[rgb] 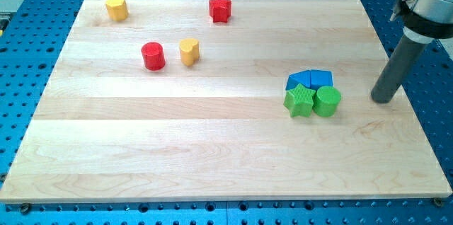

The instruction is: Separate the green blocks and blue blocks

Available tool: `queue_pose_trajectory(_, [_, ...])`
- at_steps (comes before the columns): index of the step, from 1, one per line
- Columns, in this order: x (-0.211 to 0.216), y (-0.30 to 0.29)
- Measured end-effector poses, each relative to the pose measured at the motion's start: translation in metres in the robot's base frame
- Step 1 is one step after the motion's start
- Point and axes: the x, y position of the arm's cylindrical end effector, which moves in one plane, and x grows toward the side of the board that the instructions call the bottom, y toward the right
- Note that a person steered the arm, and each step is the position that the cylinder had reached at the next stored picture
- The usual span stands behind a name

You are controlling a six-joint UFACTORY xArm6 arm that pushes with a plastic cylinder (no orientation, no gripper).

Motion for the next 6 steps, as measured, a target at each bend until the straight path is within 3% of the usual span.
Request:
queue_pose_trajectory(4, [0.000, -0.155])
queue_pose_trajectory(6, [-0.032, -0.162])
